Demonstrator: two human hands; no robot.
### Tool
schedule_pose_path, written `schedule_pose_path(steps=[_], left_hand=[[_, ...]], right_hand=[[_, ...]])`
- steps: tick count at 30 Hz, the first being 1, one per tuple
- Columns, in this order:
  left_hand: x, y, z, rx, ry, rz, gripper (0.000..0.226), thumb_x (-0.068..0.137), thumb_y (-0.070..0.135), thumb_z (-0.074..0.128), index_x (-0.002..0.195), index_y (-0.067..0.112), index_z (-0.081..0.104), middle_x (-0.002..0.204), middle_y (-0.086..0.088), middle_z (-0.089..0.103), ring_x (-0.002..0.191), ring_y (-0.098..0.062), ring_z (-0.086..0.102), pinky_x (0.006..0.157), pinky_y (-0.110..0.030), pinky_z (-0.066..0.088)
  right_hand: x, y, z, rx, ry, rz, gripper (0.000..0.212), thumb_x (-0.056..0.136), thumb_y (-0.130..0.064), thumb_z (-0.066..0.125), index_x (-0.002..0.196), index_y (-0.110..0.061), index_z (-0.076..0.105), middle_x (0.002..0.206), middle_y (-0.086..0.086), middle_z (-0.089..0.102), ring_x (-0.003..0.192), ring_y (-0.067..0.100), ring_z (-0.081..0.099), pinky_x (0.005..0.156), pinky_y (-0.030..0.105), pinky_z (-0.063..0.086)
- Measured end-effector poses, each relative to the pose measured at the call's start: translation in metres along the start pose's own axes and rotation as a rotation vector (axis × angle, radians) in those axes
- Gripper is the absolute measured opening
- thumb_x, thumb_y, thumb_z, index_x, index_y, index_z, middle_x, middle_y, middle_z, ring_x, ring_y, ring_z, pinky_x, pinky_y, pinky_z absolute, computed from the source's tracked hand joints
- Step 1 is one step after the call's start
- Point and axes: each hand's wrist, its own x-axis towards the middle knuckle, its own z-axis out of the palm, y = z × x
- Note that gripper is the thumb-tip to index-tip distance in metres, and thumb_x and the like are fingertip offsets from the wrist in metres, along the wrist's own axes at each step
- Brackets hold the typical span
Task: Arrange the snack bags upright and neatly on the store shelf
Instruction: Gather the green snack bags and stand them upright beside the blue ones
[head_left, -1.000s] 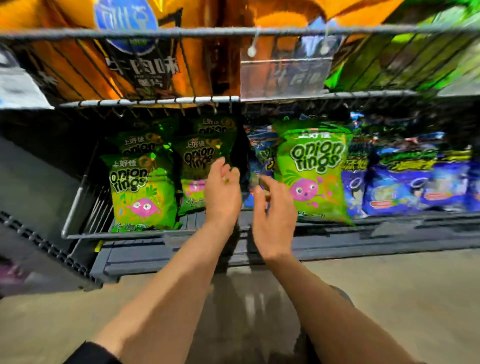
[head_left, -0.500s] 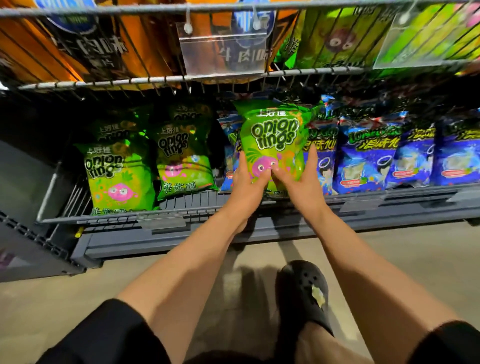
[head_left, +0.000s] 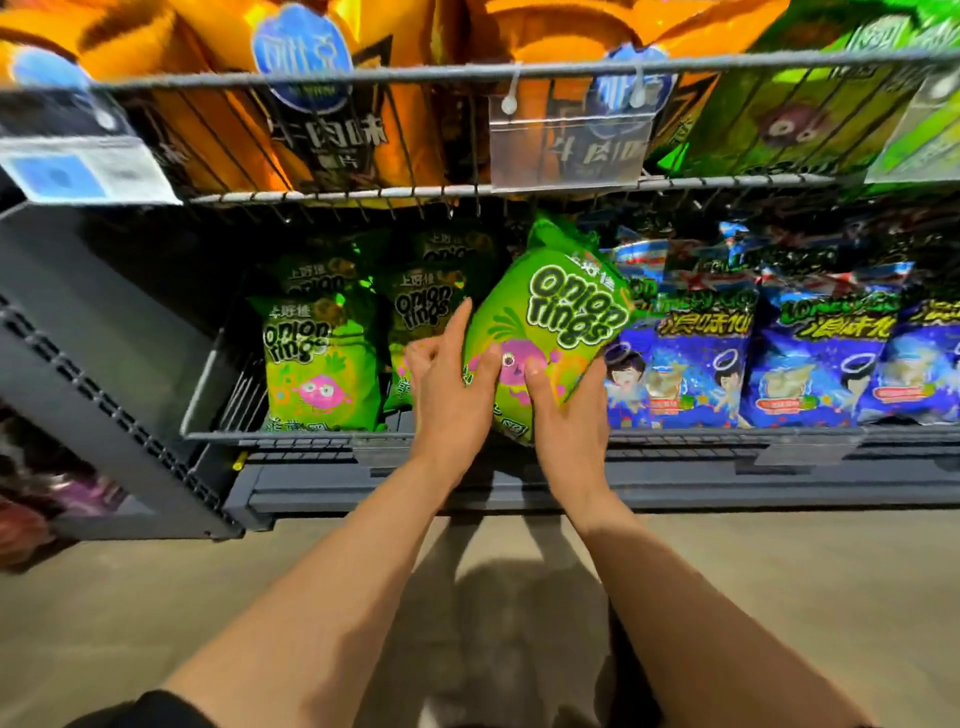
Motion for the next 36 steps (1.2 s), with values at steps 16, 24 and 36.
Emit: schedule_pose_path(steps=[16, 24, 36], left_hand=[[0.061, -0.046, -0.078, 0.266, 0.005, 0.291, 0.048, 0.091, 0.042, 0.046, 0.136, 0.026, 0.05, 0.121, 0.0, 0.053, 0.118, -0.017, 0.046, 0.108, -0.052, 0.03], [0.071, -0.052, -0.092, 0.388, -0.054, 0.333, 0.05, 0.092, 0.048, 0.038, 0.139, 0.031, 0.046, 0.129, -0.001, 0.051, 0.124, -0.018, 0.043, 0.116, -0.048, 0.016], [0.098, -0.077, -0.095, 0.118, 0.006, 0.041, 0.04, 0.097, 0.028, 0.049, 0.136, 0.019, 0.049, 0.125, -0.01, 0.053, 0.121, -0.024, 0.046, 0.106, -0.036, 0.034]], right_hand=[[-0.033, -0.044, 0.118, 0.177, 0.227, 0.152, 0.104, 0.07, -0.074, 0.029, 0.146, -0.003, 0.019, 0.146, 0.017, 0.035, 0.133, 0.03, 0.035, 0.106, 0.034, 0.029], [-0.034, -0.052, 0.127, 0.255, 0.153, 0.195, 0.081, 0.083, -0.058, 0.044, 0.145, -0.011, 0.022, 0.142, 0.01, 0.044, 0.126, 0.027, 0.046, 0.09, 0.026, 0.033], [0.001, -0.058, 0.125, 0.071, -0.061, 0.077, 0.076, 0.085, -0.052, 0.057, 0.146, -0.02, 0.024, 0.141, 0.006, 0.046, 0.128, 0.024, 0.045, 0.102, 0.036, 0.036]])
